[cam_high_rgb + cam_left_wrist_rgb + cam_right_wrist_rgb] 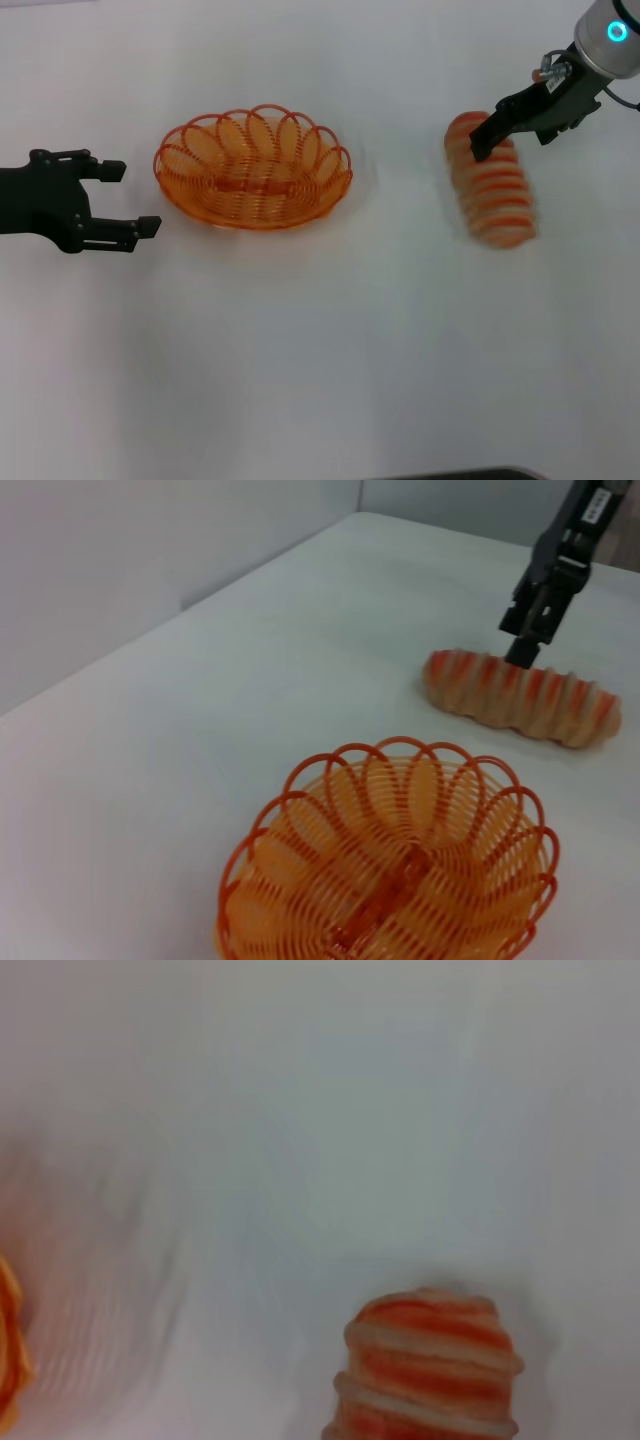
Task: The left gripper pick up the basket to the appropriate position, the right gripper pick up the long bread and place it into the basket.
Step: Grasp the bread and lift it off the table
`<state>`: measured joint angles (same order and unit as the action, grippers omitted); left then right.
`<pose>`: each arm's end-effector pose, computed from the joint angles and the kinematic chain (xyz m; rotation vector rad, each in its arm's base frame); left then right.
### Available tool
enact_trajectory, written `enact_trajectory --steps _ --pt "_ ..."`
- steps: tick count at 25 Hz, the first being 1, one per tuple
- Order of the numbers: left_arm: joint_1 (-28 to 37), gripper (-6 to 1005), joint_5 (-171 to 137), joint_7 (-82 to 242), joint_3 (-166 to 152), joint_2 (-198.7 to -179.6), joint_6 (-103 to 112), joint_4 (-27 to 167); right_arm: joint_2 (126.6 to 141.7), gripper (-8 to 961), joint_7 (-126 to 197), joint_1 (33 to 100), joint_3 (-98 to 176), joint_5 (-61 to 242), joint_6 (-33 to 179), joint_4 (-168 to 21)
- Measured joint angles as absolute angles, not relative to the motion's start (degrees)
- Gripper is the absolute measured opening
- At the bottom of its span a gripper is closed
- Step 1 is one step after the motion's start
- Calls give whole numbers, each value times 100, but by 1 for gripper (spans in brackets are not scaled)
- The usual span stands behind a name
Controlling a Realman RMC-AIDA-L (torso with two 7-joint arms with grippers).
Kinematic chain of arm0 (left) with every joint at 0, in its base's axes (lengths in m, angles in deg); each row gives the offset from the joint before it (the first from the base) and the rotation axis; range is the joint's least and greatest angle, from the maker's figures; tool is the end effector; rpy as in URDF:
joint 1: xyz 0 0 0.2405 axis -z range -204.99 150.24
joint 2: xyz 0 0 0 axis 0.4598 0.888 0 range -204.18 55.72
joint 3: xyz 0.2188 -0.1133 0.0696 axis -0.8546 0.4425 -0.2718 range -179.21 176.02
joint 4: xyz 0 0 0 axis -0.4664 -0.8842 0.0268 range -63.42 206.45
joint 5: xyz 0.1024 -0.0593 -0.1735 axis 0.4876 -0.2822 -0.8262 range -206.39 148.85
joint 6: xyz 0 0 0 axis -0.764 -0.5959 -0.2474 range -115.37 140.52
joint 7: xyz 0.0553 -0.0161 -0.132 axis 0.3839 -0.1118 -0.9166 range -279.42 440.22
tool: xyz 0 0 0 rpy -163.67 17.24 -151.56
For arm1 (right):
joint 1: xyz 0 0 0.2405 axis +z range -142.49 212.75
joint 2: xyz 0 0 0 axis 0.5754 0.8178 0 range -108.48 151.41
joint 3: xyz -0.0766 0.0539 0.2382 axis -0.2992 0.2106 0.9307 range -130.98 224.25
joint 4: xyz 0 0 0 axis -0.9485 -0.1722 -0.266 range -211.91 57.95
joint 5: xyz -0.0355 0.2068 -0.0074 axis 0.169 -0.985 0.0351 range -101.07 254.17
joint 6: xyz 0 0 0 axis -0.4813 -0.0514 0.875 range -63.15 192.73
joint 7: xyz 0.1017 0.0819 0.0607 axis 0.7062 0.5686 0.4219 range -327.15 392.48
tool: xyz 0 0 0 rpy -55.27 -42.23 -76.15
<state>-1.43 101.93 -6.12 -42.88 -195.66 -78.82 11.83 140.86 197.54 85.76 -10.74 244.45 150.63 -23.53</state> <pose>-0.2773 0.3222 0.0328 -2.7621 -0.5346 -0.2117 0.2108 0.4065 0.0169 -2.0967 1.5150 -0.5118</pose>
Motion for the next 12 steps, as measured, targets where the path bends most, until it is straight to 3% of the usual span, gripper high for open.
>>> enact_trajectory --steps 12 --pt "-121 861 10275 -570 -4448 -19561 -7918 1186 14100 933 19769 8583 -1119 24409 14818 -2591"
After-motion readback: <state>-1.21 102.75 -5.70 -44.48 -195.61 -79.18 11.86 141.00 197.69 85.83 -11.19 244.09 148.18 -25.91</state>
